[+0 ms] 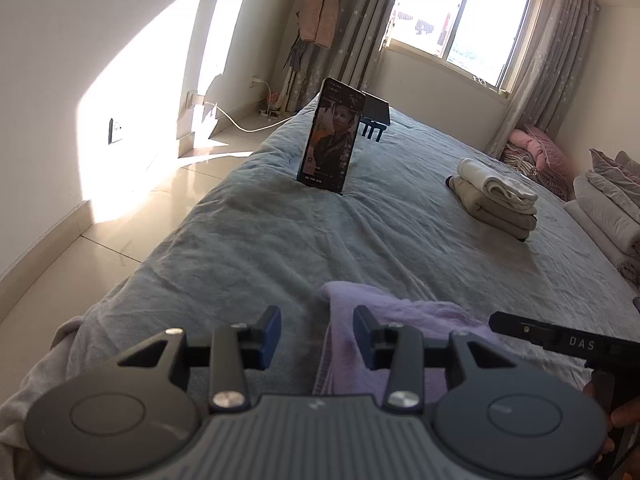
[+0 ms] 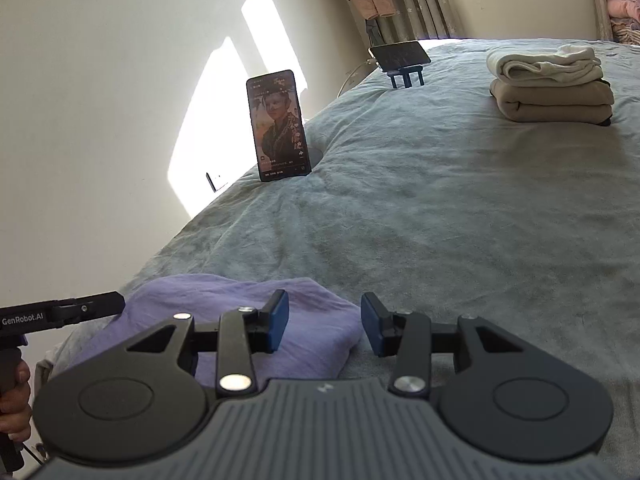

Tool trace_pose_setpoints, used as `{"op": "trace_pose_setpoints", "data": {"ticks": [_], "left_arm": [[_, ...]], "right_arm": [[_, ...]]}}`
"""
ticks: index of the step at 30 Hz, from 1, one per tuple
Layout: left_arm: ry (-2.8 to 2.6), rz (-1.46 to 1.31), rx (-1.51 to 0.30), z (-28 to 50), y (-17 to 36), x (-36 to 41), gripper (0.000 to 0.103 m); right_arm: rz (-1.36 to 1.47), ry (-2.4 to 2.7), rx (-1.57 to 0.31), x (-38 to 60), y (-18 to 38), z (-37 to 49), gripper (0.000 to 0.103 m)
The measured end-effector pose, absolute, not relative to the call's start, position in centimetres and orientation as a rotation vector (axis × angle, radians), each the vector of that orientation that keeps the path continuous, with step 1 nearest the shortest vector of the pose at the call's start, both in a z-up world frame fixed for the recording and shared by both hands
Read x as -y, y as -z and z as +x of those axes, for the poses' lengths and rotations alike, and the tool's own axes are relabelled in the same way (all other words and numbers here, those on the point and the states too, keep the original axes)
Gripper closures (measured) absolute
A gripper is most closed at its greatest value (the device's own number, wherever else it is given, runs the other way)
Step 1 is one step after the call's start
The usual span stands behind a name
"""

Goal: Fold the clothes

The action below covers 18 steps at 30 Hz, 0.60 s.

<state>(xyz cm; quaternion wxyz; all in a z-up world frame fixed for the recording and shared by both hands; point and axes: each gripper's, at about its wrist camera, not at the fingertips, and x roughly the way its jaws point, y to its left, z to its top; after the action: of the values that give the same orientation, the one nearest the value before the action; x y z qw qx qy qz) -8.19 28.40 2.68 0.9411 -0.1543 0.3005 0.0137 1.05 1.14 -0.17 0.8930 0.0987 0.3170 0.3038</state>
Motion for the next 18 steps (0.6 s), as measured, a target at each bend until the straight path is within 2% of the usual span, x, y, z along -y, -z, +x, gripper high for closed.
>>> {"op": "trace_pose_setpoints", "data": {"ticks": [5,9,18], "left_arm": [[0.038,-0.273,-0.663,-9.8,-2.8,-27.0,0.064],[0.022,-0.193,-0.697,-10.9,-2.1,-26.2,0.071],[0.048,-0.160,-0.718,-12.3,-0.7,-26.6,0.068]], "right_arm": [[0.142,-0.735,-0.615,-2.9,-1.2,-2.8,0.058],[0.059,-0.776,-0.615,-3.8,-0.7,-5.4,0.058],[-0.029,-0.758,-0.628,-2.7,1.8,-9.5,0.063]]}}
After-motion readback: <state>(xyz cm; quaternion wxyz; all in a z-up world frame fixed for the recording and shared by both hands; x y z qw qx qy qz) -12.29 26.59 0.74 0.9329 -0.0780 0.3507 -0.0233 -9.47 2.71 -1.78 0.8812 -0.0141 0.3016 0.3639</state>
